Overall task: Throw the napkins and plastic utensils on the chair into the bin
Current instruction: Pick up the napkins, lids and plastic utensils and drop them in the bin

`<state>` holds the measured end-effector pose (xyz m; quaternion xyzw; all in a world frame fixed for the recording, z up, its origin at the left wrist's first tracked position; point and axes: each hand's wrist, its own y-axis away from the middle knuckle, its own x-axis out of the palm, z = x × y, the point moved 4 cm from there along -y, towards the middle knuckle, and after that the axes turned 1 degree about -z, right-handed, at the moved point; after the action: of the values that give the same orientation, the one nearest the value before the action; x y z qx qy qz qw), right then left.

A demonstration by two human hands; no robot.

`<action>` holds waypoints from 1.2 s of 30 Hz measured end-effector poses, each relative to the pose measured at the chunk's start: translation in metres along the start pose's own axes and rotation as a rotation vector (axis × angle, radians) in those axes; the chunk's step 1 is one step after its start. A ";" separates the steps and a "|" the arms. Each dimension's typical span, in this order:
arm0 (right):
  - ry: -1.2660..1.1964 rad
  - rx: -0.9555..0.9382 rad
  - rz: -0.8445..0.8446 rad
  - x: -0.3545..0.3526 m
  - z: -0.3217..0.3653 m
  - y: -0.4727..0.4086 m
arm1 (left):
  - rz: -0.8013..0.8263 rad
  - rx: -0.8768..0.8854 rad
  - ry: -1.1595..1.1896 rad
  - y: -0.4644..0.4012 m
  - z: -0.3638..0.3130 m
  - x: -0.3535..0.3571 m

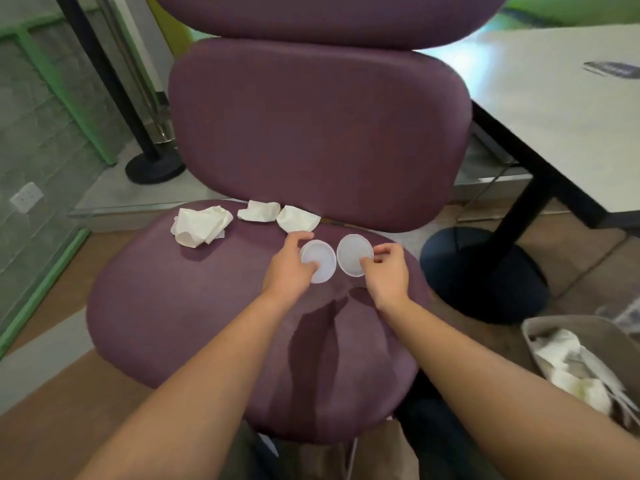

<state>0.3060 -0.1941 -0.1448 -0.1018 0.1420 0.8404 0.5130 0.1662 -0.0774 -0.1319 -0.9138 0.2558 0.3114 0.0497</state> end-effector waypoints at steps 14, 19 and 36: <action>-0.022 0.161 -0.359 -0.248 -0.097 0.010 | 0.343 0.165 -0.002 0.079 -0.131 0.206; -0.012 0.226 -0.474 -0.311 -0.130 0.011 | 0.461 0.214 0.001 0.106 -0.150 0.274; 0.226 0.388 -0.353 -0.371 -0.192 -0.010 | 0.587 0.189 -0.087 0.144 -0.168 0.368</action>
<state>0.4874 -0.5646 -0.2085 -0.1178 0.3367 0.6783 0.6424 0.4344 -0.4041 -0.2057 -0.7780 0.5343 0.3262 0.0534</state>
